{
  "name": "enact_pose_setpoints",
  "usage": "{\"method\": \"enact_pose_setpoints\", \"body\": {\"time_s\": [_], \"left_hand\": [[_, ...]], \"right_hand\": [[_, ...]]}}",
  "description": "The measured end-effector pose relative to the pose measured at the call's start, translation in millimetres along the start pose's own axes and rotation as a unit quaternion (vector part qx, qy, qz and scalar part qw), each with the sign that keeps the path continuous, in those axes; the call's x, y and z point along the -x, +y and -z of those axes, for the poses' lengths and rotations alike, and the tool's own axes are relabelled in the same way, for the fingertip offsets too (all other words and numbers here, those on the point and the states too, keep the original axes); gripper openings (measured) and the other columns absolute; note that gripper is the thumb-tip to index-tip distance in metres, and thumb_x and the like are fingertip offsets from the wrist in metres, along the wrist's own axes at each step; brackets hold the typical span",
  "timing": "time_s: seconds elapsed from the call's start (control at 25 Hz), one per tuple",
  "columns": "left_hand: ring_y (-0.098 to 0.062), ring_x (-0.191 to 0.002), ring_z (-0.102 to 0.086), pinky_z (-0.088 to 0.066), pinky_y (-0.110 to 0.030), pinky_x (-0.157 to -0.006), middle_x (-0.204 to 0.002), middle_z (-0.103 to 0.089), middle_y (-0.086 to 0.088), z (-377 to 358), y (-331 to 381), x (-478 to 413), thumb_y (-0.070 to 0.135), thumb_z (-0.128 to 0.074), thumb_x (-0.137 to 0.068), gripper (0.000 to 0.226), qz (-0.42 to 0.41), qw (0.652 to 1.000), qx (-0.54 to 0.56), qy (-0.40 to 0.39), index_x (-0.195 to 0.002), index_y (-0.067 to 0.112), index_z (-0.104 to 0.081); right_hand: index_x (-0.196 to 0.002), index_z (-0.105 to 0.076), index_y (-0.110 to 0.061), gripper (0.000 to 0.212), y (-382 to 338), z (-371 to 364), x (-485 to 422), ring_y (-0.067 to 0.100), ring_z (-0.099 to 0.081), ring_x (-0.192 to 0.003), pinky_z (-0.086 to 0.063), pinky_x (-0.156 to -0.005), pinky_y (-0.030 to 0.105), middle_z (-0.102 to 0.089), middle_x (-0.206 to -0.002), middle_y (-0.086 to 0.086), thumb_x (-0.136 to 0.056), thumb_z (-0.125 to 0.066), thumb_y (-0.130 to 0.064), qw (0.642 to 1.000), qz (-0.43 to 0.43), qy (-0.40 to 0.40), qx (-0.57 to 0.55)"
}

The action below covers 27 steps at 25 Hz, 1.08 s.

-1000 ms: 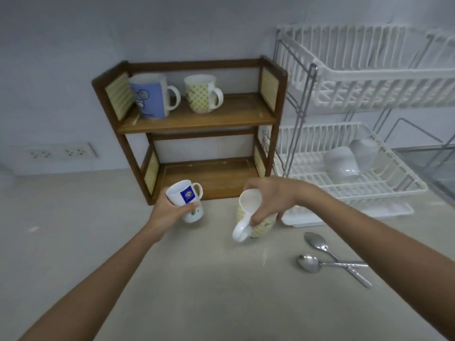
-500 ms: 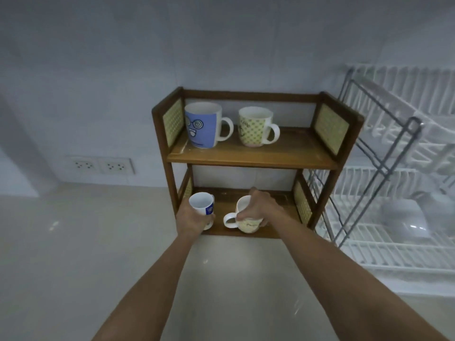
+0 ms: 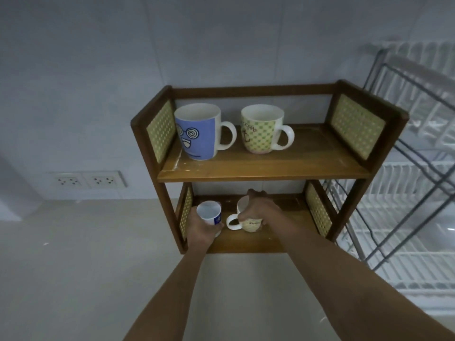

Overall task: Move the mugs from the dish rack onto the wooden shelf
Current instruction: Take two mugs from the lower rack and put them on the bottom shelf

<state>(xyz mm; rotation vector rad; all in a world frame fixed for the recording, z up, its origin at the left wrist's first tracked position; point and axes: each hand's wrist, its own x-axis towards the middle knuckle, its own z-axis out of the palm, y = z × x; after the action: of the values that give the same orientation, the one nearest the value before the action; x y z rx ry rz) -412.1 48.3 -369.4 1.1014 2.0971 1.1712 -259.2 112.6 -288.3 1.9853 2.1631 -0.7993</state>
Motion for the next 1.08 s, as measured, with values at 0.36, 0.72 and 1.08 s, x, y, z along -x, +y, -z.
{"method": "enact_pose_setpoints", "body": {"time_s": [0.36, 0.72, 1.08], "left_hand": [[-0.030, -0.129, -0.043, -0.040, -0.045, -0.107, -0.137, -0.048, -0.012, -2, 15, 8, 0.015, -0.083, -0.068, 0.083, 0.003, 1.000, -0.019, 0.014, -0.136, 0.011, -0.036], [-0.005, -0.109, -0.048, -0.045, -0.030, -0.093, -0.114, -0.055, 0.010, 20, 59, 151, 0.001, -0.056, -0.085, 0.034, -0.352, 0.935, 0.045, 0.021, -0.116, 0.016, -0.058], [-0.008, -0.095, -0.057, -0.045, -0.017, -0.083, -0.096, -0.067, -0.003, -64, 135, 271, -0.001, -0.051, -0.086, 0.021, -0.555, 0.808, 0.030, -0.197, -0.099, 0.008, -0.066]], "right_hand": [[-0.151, -0.011, -0.021, 0.097, 18, -5, 6, 0.037, -0.025, -0.139, -0.036, -0.108, 0.043, -0.011, -0.156, 0.016, -0.079, -0.074, -0.030, 0.999, 0.045, 0.011, 0.004], [-0.098, -0.067, -0.029, 0.022, 106, -21, 177, -0.001, -0.060, -0.075, -0.047, -0.068, 0.010, -0.066, -0.085, -0.016, -0.077, -0.059, -0.024, 0.856, 0.184, 0.397, -0.276], [-0.083, -0.064, -0.030, 0.015, 292, 35, 223, 0.005, -0.061, -0.067, -0.039, -0.052, 0.009, -0.064, -0.070, -0.014, -0.082, -0.058, -0.016, 0.809, -0.014, 0.488, -0.326]]}}
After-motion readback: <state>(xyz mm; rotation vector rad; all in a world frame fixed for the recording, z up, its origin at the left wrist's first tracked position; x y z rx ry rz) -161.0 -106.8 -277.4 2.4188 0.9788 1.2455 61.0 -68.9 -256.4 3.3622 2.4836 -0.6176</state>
